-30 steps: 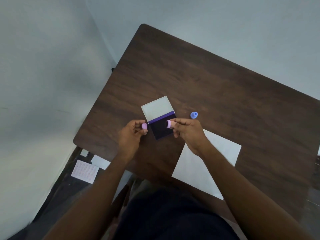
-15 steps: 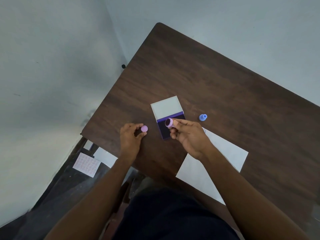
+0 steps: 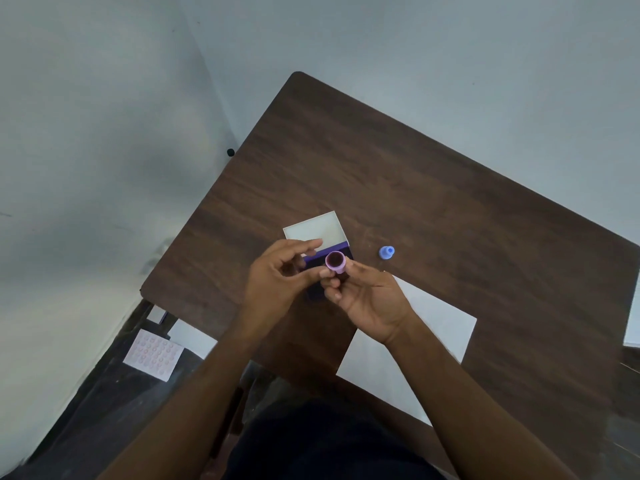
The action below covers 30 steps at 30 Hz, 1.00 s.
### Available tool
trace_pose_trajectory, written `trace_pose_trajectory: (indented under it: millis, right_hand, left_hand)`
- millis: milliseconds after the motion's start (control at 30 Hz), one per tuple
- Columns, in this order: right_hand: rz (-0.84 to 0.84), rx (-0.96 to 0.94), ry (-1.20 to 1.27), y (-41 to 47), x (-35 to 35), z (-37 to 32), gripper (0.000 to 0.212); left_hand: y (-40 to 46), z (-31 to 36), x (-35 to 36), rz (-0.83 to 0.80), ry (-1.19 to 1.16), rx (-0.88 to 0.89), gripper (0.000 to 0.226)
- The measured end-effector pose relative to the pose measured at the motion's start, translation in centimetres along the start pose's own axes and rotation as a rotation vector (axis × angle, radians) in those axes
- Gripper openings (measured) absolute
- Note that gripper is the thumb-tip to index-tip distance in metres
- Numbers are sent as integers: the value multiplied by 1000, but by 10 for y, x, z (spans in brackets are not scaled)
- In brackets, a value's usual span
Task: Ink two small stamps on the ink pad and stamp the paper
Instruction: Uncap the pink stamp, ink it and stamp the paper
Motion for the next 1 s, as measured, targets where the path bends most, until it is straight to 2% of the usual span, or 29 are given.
trace_pose_trajectory:
  millis: [100, 267, 600, 900, 1000]
  right_hand:
    - [-25, -3, 110, -2, -1, -3, 30]
    - [-52, 17, 153, -3, -3, -4, 29]
    - [-31, 56, 308, 0, -13, 9, 40]
    - [-59, 58, 244, 10, -9, 14, 34]
    - [-94, 36, 141, 10, -10, 8, 33]
  left_hand:
    - [-1, 20, 11, -46, -48, 9, 56]
    - [-4, 35, 19, -52, -52, 37, 48]
    - [-6, 43, 15, 38, 232, 146, 50]
    - [-4, 30, 7, 75, 295, 161, 52]
    - [-7, 26, 9, 95, 268, 164, 51]
Point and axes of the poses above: each hand's wrist, its own y-axis towards the middle knuckle, its own x-axis out of the palm, z = x × y, the point moved 9 cm from there along y, towards the middle knuckle, and after that the axes turned 4 degrees about z, right-handed, at the moved point
